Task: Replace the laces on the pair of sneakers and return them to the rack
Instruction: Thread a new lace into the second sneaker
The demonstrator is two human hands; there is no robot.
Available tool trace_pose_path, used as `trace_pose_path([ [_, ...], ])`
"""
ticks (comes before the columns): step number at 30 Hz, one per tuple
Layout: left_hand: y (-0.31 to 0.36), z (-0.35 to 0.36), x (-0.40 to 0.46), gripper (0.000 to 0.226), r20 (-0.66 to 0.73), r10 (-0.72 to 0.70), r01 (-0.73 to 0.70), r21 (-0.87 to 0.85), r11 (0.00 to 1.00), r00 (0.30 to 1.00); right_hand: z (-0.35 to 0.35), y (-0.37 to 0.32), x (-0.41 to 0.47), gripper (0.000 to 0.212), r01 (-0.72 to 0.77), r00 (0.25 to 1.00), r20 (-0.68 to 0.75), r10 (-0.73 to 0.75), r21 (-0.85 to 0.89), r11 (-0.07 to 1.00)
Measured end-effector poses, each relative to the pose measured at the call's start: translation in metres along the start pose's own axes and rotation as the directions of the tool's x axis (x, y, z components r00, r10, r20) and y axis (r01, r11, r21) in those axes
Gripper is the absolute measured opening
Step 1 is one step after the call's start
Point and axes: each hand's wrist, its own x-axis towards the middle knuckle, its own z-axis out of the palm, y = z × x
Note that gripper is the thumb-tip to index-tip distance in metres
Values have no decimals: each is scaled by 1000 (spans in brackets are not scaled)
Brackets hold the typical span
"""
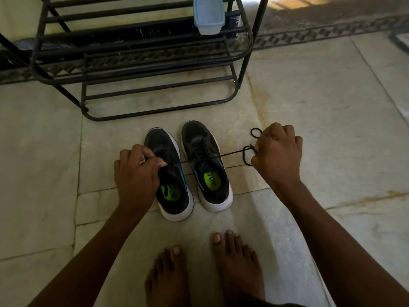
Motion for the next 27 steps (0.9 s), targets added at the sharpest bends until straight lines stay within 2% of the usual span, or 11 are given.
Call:
trace_pose_path([
  [10,-1,1,0,36,-4,-4,4,1,1000,1000,3,4,-3,14,2,1000,-5,-2,50,999],
  [15,0,-1,-1,32,66,3,0,-45,999,998,7,6,4,10,22,990,136,-34,87,996],
  [17,5,-4,2,23,79,26,-21,-62,998,997,7,4,5,21,72,985,145,-96,160,985],
  [19,17,-7,7,20,109,149,-142,-77,987,983,5,-3,5,35,145,974,138,-180,230,962],
  [21,34,-8,16,32,177,256,-245,-80,966,950,4,-12,5,36,235,943,169,-288,278,931],
  [24,60,-6,25,47,380,184,-169,-73,983,907,6,-23,10,37,297,816,376,-438,378,877],
  [26,68,1,26,44,476,135,-126,-51,991,869,8,-26,12,34,252,731,479,-486,472,845],
  [27,69,4,25,40,476,144,-135,-53,989,867,9,-28,10,31,230,720,490,-492,500,835],
])
